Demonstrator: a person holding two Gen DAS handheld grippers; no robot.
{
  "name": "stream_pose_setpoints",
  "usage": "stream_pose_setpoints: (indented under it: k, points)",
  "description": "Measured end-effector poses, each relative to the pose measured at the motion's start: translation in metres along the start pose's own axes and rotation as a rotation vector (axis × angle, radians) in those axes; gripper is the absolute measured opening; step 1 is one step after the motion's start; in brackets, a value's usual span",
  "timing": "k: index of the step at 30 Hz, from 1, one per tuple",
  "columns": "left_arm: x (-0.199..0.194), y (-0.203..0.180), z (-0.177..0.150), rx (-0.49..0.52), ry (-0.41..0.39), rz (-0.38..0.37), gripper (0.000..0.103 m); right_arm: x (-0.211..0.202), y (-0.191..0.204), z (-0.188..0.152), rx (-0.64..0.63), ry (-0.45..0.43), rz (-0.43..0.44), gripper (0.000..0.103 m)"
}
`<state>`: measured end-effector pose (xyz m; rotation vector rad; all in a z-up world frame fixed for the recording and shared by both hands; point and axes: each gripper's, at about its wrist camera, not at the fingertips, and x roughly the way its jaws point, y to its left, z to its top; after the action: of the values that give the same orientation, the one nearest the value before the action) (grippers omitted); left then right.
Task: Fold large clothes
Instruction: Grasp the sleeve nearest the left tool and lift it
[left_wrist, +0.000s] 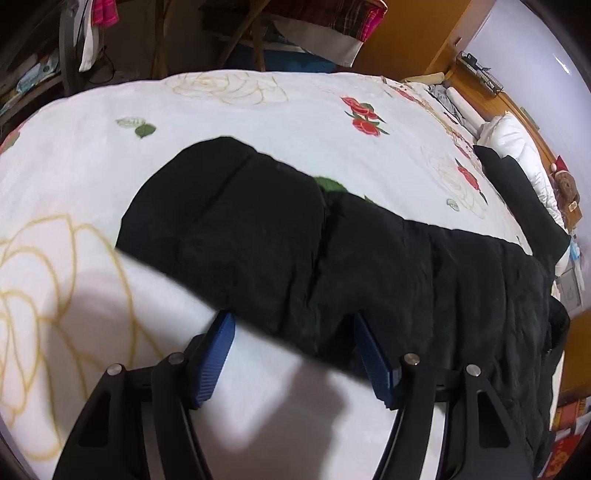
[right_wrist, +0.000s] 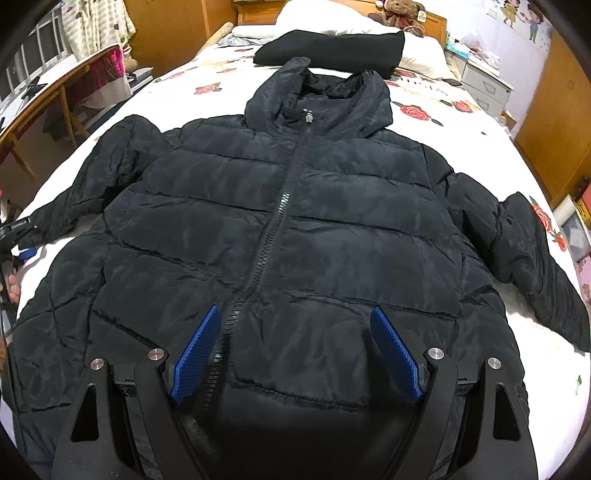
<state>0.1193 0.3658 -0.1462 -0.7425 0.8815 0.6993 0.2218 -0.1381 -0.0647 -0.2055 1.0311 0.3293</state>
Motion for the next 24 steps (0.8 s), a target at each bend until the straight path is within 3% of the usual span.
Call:
stream_pose_setpoints:
  k: [2, 4, 5, 6, 7, 10, 15, 24]
  points:
    - [0.006, -0.003, 0.002, 0.017, -0.014, 0.009, 0.062, 0.003, -0.004, -0.001, 0.007, 0.005, -0.005, 0.083]
    - [0.01, -0.005, 0.004, 0.04, -0.018, 0.026, 0.043, 0.005, -0.007, -0.001, 0.012, 0.009, -0.013, 0.083]
    - [0.01, -0.006, 0.006, 0.046, -0.02, 0.029, 0.024, 0.005, -0.008, -0.001, 0.016, 0.008, -0.014, 0.083]
    - [0.01, -0.007, 0.009, 0.052, -0.019, 0.02, 0.015, 0.005, -0.01, -0.001, 0.019, 0.007, -0.016, 0.083]
    - [0.008, -0.009, 0.011, 0.066, -0.018, 0.016, 0.013, 0.004, -0.011, -0.002, 0.019, 0.006, -0.017, 0.083]
    - [-0.012, -0.022, 0.016, 0.136, -0.058, 0.021, 0.01, -0.001, -0.015, -0.004, 0.023, 0.001, -0.022, 0.083]
    - [-0.071, -0.047, 0.026, 0.186, -0.145, -0.055, 0.01, -0.014, -0.024, -0.011, 0.047, -0.009, -0.014, 0.083]
    - [-0.19, -0.146, 0.027, 0.352, -0.274, -0.288, 0.009, -0.048, -0.051, -0.025, 0.103, -0.046, 0.031, 0.083]
